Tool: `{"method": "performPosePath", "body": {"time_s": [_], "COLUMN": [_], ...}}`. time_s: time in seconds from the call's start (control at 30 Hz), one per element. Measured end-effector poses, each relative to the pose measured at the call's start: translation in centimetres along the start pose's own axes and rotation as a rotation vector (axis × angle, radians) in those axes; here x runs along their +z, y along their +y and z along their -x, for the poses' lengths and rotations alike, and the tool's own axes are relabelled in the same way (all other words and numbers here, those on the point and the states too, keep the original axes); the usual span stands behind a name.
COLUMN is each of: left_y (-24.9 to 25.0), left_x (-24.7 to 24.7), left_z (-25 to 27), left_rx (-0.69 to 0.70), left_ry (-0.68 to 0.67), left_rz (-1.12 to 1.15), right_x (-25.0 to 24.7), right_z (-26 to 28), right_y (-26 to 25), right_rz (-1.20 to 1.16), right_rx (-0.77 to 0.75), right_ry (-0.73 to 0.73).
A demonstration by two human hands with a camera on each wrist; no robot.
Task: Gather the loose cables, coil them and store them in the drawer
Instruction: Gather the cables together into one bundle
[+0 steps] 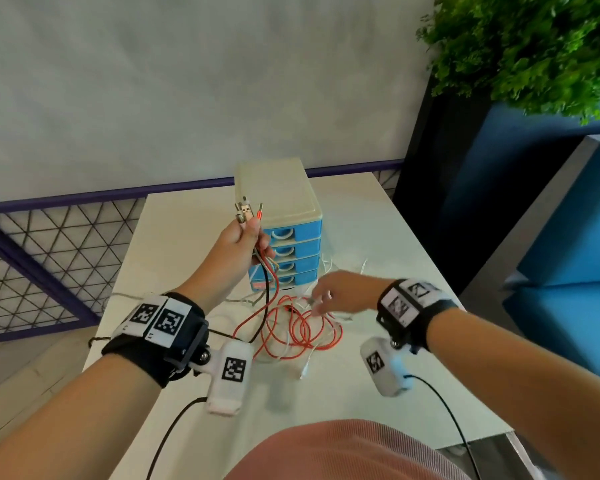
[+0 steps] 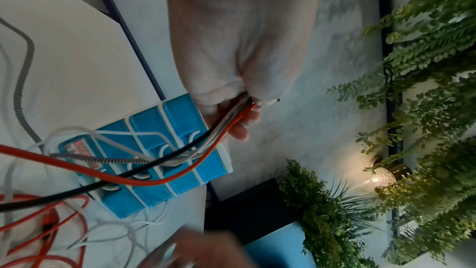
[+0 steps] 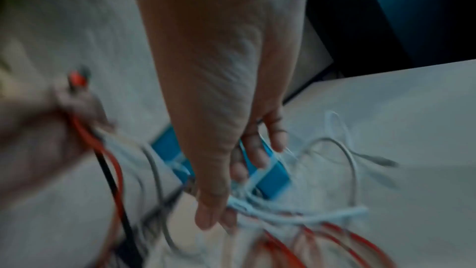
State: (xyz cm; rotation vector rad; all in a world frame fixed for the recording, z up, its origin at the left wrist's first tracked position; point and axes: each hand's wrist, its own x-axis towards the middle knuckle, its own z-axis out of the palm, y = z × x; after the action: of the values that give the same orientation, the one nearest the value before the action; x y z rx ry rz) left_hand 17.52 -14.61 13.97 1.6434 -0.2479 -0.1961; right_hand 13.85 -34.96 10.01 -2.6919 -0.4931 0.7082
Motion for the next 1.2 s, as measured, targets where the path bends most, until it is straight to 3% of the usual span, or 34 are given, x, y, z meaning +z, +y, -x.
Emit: {"method": "performPosePath", "body": {"time_s": [0.13, 0.23, 0.3, 0.43, 0.57, 0.7, 0.9, 1.07, 1.2], "left_y": [1.6, 2.5, 3.2, 4.7, 5.3, 5.3, 5.4, 6.2, 7.0], "left_x": [0.3, 0.5, 0.7, 1.0, 1.1, 1.2, 1.1, 1.2, 0.4], "left_z": [-0.2, -0.6, -0.8, -1.0, -0.9, -0.6, -1.0, -1.1, -1.6], "left_rx": [0.050, 0.074, 0.088, 0.118, 0.161, 0.153, 0.120, 0.110, 0.155], "left_ry": [0.024, 0.049, 0.067, 0.084, 0.073, 0.063, 0.031, 0.053, 0.124], "left_rz": [-0.010, -0.006, 0.009, 0.069, 0.015, -0.016, 0.116, 0.117, 0.161], "right_x": [-6.1, -8.8, -10.2, -10.6, -9.2, -8.5, -9.2, -9.5, -8.5], "right_z": [0.1, -0.2, 0.0, -0.3, -1.3, -1.4, -0.5, -0.4, -0.6], "right_y": [-1.4, -2.8, -4.3, -6.5, -7.3, -7.8, -8.5, -9.1, -9.2], "right_rz": [-0.153, -0.526, -0.847, -1.106, -1.054, -0.998, -0.990, -0.921, -0.824], "right_rx": [-0.069, -0.116, -0.157, -0.189, -0.162, -0.232, -0.304, -0.277, -0.287], "right_ry": [0.287, 0.502, 0.576, 0.675, 0.598, 0.550, 0.584, 0.518, 0.696]}}
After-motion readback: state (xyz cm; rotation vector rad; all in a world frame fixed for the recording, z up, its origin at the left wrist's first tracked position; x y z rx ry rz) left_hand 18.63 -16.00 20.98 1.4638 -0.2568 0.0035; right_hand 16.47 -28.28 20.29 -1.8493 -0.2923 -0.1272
